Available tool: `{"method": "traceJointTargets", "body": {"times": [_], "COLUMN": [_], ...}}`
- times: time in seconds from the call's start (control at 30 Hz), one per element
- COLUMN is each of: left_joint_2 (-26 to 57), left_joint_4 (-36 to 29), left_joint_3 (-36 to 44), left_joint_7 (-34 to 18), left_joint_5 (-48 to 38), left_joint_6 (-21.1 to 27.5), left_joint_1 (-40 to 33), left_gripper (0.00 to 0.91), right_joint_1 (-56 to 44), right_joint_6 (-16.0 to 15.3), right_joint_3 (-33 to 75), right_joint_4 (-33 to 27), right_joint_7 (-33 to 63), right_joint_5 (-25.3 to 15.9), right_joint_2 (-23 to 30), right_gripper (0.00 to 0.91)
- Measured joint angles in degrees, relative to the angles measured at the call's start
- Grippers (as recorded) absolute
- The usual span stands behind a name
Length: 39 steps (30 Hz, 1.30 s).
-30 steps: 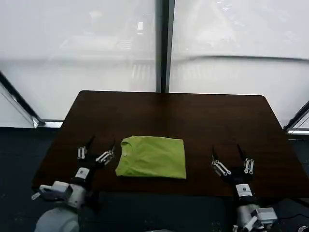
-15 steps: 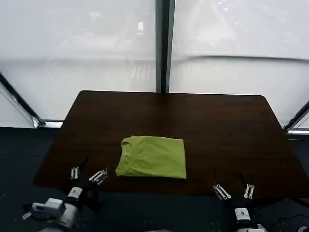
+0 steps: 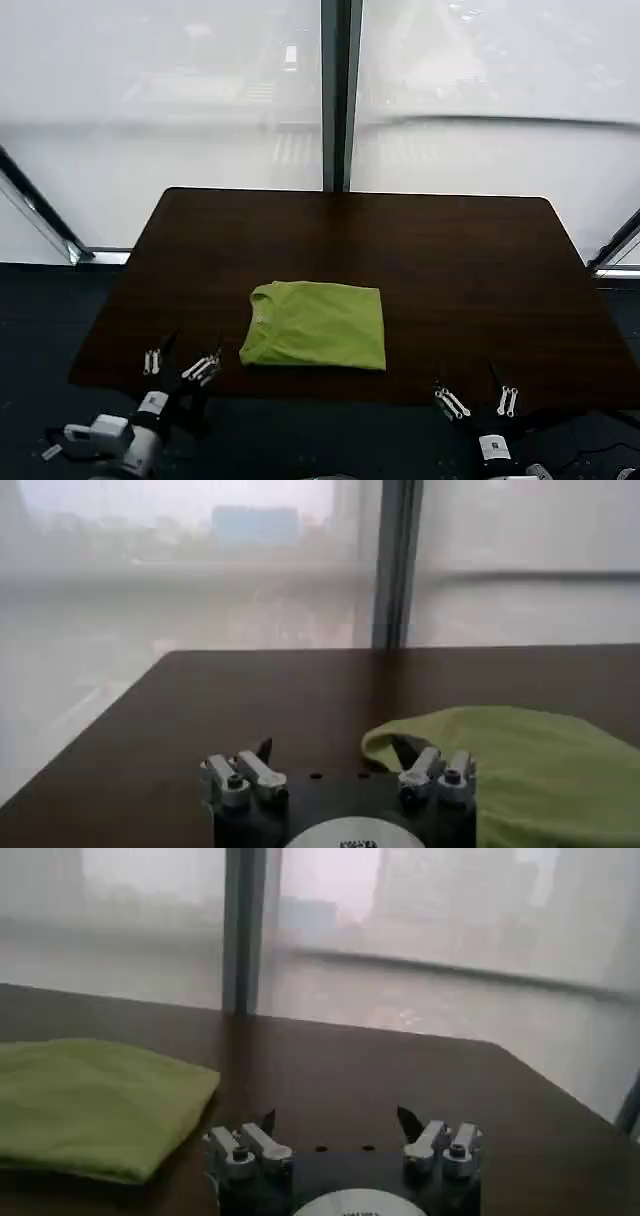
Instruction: Fold and organize the clothes.
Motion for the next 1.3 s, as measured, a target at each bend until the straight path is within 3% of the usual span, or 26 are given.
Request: {"method": "traceJointTargets", "body": {"times": [0.43, 1.3], "left_joint_2": [-0.2, -0.6], "left_joint_4": [-1.3, -1.4], "left_joint_3": [-0.9, -0.9], "left_joint_7": [3.0, 3.5], "left_joint_5": [0.5, 0.8], "left_joint_6": [0.4, 0.9], "left_joint_1": [2.1, 2.2], "left_gripper": [0.878, 0.878], "right_joint_1": [1.3, 1.9], "right_joint_6": [-0.9, -1.1], "right_joint_3": [-0.8, -0.8], "right_joint_4": [-0.1, -1.1], "right_joint_7": [0.0, 0.0], "right_joint_5": [-0.2, 0.2], "right_joint_2": [0.1, -0.4], "right_gripper": [0.878, 0.878]}}
